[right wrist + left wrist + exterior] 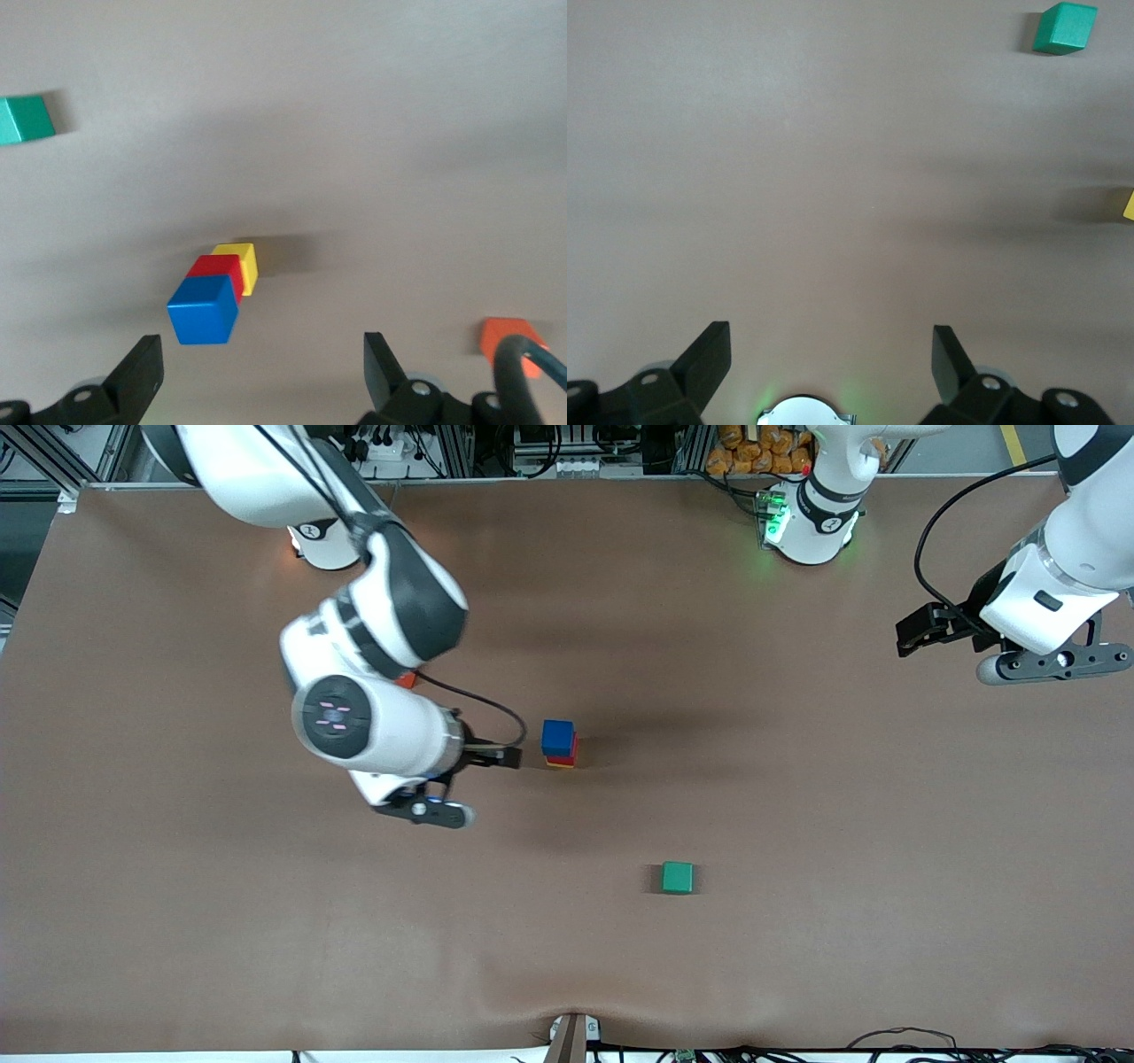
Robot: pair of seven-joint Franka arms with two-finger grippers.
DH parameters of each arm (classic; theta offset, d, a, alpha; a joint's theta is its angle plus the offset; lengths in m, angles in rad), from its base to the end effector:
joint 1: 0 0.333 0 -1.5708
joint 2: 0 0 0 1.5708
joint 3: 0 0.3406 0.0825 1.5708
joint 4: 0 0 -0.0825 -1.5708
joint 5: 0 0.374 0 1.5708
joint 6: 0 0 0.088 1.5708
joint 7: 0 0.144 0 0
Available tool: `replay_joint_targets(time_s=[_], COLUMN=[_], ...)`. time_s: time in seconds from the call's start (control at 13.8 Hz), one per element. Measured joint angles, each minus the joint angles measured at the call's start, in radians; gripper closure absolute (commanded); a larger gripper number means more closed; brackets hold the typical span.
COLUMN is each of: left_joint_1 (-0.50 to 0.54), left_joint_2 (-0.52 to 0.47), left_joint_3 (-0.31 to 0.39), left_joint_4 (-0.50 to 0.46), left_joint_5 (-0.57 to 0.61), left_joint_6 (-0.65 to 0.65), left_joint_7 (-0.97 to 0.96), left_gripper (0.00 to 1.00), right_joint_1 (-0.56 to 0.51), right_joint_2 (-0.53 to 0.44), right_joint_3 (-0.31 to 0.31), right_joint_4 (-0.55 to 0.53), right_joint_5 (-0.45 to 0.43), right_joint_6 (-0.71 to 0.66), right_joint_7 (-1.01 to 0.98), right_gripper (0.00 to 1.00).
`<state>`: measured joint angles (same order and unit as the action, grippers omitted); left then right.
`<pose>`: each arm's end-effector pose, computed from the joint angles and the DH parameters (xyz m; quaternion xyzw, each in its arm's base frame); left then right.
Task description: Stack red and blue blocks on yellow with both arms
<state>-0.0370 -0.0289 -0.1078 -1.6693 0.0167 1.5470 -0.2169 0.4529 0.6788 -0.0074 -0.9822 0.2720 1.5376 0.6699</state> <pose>0.5204 -0.0742 0.5805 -0.9982 -0.0359 0.0442 0.0182 0.6392 0.3509 0.4462 -0.9826 0.1139 0.1224 0.0806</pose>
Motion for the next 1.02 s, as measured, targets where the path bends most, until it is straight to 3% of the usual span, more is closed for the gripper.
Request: replay_joint_targets(time_s=[1.02], left_joint_1=[-0.001], left_joint_2=[0.012], left_joint_3=[-0.012], left_joint_4=[-0.009], left_joint_5=[0.0], left_joint_6=[0.03], left_joint_7=[0.0], left_gripper=[0.0], right_joint_1=[-0.397], right_joint_2=[-0.204], right_joint_3=[-0.006], right_joint_4=[0.004], right_joint_5=[-0.014], right_joint_6=[-0.353], right_joint_7=[-0.27], right_gripper=[0.0])
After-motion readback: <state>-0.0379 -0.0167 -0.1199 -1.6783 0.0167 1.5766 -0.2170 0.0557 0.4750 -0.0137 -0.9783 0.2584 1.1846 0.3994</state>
